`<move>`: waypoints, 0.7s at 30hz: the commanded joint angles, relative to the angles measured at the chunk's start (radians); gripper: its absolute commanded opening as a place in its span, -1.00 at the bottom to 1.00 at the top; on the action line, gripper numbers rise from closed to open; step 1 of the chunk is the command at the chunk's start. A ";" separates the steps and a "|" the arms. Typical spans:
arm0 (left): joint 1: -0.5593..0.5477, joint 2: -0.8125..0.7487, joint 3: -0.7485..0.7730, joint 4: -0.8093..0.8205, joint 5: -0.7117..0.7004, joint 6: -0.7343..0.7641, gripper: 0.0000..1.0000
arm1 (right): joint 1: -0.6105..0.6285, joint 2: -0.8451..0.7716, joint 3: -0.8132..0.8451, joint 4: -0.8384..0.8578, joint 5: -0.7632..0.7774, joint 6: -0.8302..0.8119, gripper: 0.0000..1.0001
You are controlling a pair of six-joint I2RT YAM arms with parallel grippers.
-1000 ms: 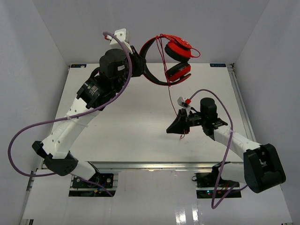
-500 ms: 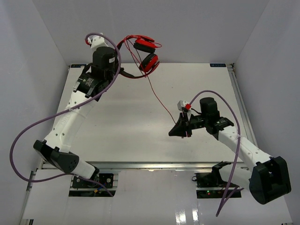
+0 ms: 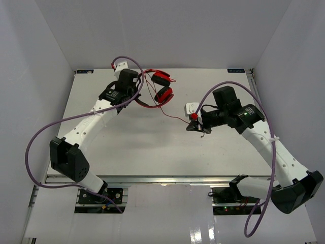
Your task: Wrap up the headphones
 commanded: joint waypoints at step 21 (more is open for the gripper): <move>-0.258 -0.087 -0.359 0.180 0.340 0.187 -1.00 | 0.158 0.154 0.249 0.125 0.630 -0.178 -0.85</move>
